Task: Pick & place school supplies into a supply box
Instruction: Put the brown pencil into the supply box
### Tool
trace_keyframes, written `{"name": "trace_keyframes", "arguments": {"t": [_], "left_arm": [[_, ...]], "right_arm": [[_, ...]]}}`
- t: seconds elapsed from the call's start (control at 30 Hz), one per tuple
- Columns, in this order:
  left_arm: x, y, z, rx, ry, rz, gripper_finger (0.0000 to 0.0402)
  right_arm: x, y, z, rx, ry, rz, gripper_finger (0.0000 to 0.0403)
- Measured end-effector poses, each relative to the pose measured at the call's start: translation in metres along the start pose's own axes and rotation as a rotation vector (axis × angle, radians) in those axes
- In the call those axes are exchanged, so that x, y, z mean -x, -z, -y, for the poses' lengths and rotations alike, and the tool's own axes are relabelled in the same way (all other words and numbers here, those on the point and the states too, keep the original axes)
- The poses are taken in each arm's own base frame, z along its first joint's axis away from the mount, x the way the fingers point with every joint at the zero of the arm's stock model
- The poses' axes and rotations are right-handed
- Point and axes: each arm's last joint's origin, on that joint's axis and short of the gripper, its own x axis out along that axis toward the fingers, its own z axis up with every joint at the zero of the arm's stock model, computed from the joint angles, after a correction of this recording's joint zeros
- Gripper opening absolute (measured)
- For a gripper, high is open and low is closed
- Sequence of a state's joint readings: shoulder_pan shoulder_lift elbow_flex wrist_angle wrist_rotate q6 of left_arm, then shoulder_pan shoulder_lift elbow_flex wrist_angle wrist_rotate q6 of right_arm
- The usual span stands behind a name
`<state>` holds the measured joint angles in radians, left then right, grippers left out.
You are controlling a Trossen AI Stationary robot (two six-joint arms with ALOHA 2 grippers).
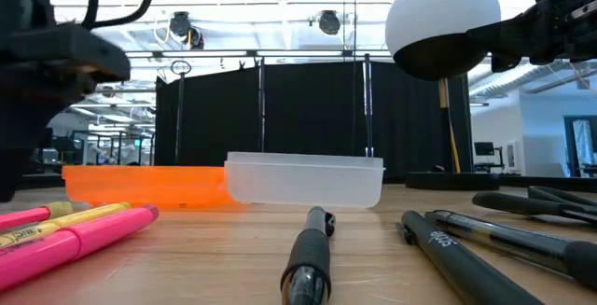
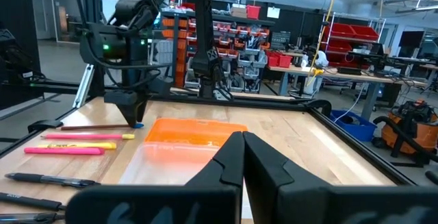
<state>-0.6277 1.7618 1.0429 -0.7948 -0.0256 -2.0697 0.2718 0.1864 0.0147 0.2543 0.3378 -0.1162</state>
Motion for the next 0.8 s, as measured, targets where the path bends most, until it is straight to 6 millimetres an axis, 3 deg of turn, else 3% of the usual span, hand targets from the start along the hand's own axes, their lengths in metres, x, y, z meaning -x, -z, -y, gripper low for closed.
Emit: {"name": "trace_keyframes", "arguments": {"t": [0.4,0.8], "left_arm": [[-0.016,-0.002,-0.006,0.020,0.033,-0.052,0.0184],[-0.017,-0.008,-0.006,-0.007,0.011,-0.053,0.0020]], "right_arm": [[0.000,0.000,0.000,-0.001,0.000,0.002,0.0000],[0.000,0.000,0.000,-0.001,0.000,0.002,0.0000]]}}
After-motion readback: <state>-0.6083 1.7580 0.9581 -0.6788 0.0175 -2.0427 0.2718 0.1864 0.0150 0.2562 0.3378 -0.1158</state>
